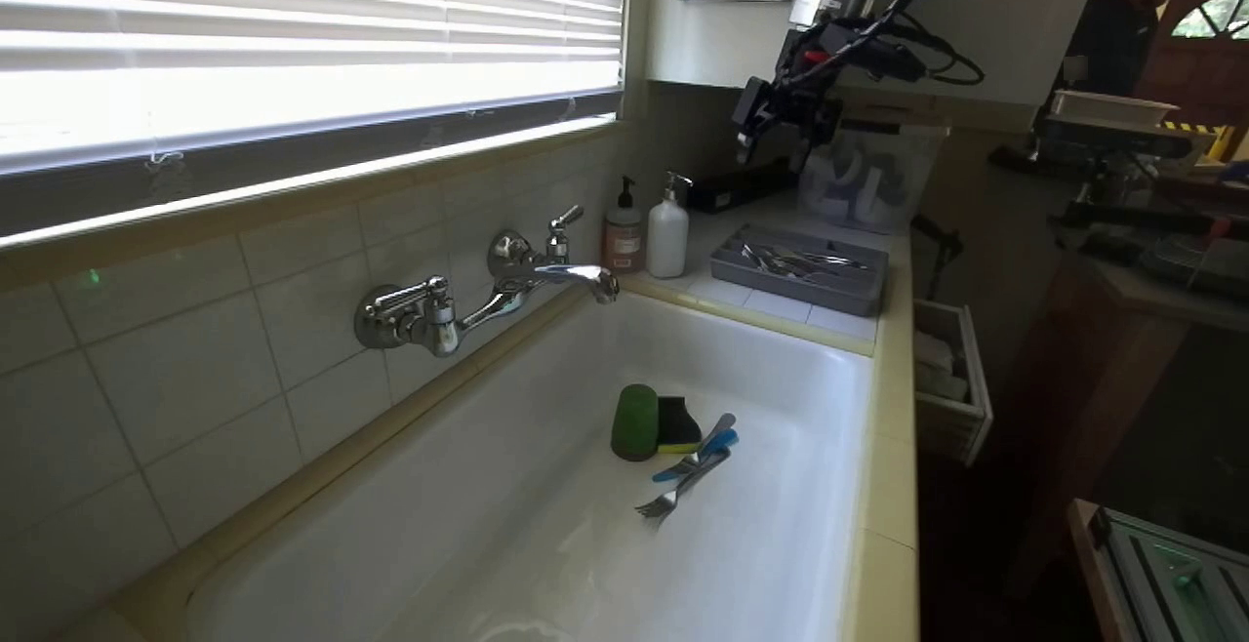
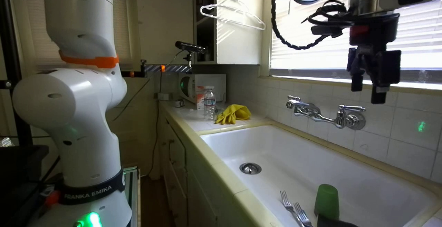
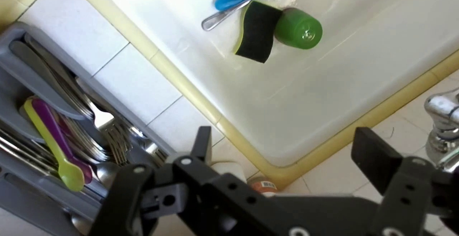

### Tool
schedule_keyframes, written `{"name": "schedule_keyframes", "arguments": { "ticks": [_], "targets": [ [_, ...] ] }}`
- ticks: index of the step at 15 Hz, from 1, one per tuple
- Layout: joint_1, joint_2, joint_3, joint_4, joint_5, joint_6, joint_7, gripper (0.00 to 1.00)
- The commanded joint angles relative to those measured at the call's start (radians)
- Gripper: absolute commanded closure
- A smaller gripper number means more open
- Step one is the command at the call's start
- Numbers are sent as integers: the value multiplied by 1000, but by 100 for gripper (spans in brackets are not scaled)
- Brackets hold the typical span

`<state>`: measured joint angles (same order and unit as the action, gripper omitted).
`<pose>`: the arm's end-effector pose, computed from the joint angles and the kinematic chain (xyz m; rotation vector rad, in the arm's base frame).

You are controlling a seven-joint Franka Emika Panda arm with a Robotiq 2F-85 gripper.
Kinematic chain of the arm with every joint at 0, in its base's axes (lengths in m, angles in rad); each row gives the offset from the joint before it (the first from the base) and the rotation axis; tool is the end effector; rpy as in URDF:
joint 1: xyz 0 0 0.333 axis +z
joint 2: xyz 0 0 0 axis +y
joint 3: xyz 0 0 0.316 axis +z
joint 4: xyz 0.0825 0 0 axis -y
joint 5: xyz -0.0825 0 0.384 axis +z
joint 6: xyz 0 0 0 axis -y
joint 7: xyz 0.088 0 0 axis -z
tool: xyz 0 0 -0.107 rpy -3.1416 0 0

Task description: Rotate the white pump bottle.

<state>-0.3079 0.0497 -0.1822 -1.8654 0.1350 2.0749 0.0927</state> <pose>0.5257 -0.2708 0.5018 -2.8954 0.9557 -0.2752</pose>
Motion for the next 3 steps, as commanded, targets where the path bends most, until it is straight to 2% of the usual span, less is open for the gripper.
{"name": "schedule_keyframes", "arguments": {
  "ticks": [1, 2, 3],
  "targets": [
    [41, -76, -11, -117, -20, 14, -18, 0],
    [37, -23, -20, -40, -2, -4, -6, 0],
    [43, -32, -19, -58, -4, -4, -6, 0]
  ]
}}
